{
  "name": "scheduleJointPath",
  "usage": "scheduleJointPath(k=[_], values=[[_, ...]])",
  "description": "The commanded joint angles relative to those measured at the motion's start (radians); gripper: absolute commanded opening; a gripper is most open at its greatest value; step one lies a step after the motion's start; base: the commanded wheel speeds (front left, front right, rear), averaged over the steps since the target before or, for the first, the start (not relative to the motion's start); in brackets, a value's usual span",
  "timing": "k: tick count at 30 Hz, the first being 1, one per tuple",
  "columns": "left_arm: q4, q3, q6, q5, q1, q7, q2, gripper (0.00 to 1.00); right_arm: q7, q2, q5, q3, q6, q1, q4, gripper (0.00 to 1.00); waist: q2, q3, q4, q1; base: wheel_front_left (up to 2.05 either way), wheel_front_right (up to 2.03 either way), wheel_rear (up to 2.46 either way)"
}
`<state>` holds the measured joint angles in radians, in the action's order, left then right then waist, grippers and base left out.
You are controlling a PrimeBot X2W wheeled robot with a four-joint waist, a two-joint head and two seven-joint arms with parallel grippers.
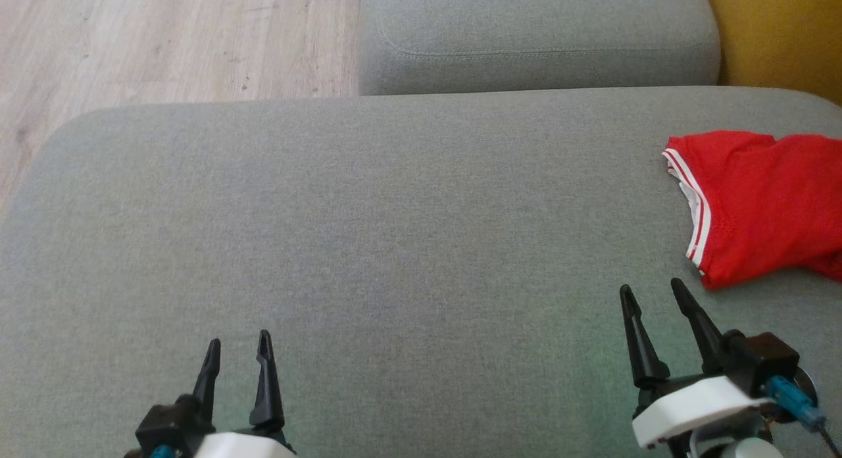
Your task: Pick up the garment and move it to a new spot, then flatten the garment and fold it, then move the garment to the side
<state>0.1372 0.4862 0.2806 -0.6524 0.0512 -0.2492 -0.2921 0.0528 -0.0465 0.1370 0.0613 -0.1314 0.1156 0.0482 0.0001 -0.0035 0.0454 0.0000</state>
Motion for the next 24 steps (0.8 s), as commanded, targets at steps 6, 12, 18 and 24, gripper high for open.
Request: scheduleJointPath(k=[6, 12, 18, 24], values=[[-0.033, -0.034, 0.001, 0.003, -0.026, -0.012, -0.002, 1.0, 0.008, -0.004, 0.006, 0.028, 0.001, -0.021, -0.022, 1.0, -0.0001, -0.004, -0.006, 0.0, 0.0, 0.0, 0.0], [-0.007, 0.0, -0.001, -0.001, 0.0, 0.001, 0.006, 0.0, 0.001, 0.0, 0.004, 0.001, 0.0, 0.001, 0.019, 0.0, -0.0001, -0.006, -0.011, 0.0, 0.0, 0.0, 0.0], [0.034, -0.009, -0.01, -0.027, 0.005, 0.01, 0.024, 0.0, -0.001, -0.001, 0.045, 0.001, 0.0, 0.004, 0.07, 0.0, -0.0001, -0.006, -0.013, 0.0, 0.0, 0.0, 0.0], [0.038, -0.036, -0.03, -0.075, -0.003, 0.026, 0.033, 0.0, -0.004, -0.007, 0.122, -0.002, 0.0, -0.009, 0.078, 0.0, -0.0001, -0.005, -0.014, 0.0, 0.0, 0.0, 0.0]])
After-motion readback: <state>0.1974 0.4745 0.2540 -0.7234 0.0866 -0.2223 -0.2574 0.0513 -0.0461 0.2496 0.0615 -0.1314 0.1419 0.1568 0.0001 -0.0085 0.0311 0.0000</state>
